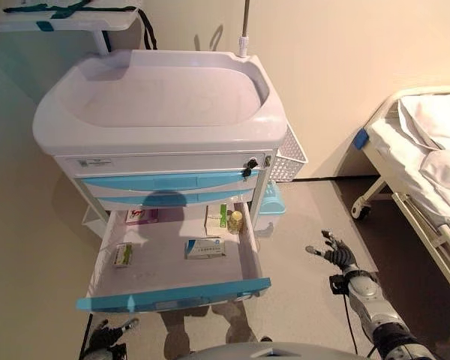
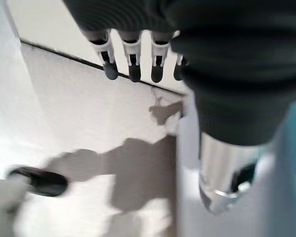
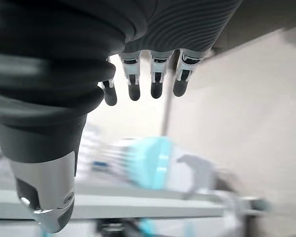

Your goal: Open the drawer and pick up the medicine

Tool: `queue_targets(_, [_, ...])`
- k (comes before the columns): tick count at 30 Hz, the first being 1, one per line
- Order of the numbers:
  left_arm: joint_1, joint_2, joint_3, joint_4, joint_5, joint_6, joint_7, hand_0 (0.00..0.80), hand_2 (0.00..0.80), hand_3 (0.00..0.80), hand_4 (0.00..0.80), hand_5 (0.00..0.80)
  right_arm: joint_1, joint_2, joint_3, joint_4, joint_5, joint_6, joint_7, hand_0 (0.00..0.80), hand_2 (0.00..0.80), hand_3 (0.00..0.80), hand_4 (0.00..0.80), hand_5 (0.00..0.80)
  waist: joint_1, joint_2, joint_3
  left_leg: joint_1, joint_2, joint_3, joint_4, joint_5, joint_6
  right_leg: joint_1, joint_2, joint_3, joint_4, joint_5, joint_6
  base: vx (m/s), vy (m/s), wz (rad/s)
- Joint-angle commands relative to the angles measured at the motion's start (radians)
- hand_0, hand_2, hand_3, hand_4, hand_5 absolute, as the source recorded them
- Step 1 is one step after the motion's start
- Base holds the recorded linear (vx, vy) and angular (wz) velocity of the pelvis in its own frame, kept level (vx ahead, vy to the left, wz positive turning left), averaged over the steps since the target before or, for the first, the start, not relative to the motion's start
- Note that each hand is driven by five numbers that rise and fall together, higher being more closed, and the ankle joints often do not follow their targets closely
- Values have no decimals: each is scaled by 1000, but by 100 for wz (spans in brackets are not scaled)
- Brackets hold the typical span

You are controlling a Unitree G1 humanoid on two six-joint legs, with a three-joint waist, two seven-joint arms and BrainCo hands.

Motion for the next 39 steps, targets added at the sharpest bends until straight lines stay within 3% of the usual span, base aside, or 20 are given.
queue_targets(1, [-38, 29, -4, 59, 84, -2, 3, 0, 0, 0, 0, 0, -41, -41, -19, -95, 57, -74, 2, 0, 0, 0, 0, 0, 1, -24, 10, -102, -47, -20, -15, 63, 22, 5, -17, -11, 60, -50, 76, 22, 19, -13])
queue_targets(11, [-16, 12, -45, 79, 212, 14, 18, 0, 0, 0, 0, 0, -46, -39, -14, -335, 151, -133, 25, 0, 0, 0, 0, 0, 15, -28, -1, -89, -45, -1, -15, 53, 22, 15, -16, 0, 35, -35, 79, 26, 19, -8])
queue_targets(20, [-6, 35, -56, 41, 230, 9, 32, 0, 0, 0, 0, 0, -73, -44, 76, -475, 225, -146, 96, 0, 0, 0, 0, 0, 39, -62, 31, -99, -45, -9, 30, 28, 30, 12, -16, 1, 52, -44, 78, 0, 0, 0])
queue_targets(27, [-56, 97, -56, 41, 218, 13, 57, 0, 0, 0, 0, 0, -159, -41, 180, -545, 265, -165, 113, 0, 0, 0, 0, 0, 76, -123, 139, -203, -56, -43, 112, 21, 32, -46, -4, -11, 88, -53, 68, -88, -56, -2])
queue_targets(39, [-150, 170, -91, -5, 213, 22, 105, 0, 0, 0, 0, 0, -290, -39, 311, -566, 211, -167, 101, 0, 0, 0, 0, 0, 109, -165, 301, -363, -71, -99, 210, 38, 30, -180, -18, -48, 199, -71, 52, -120, -39, 19])
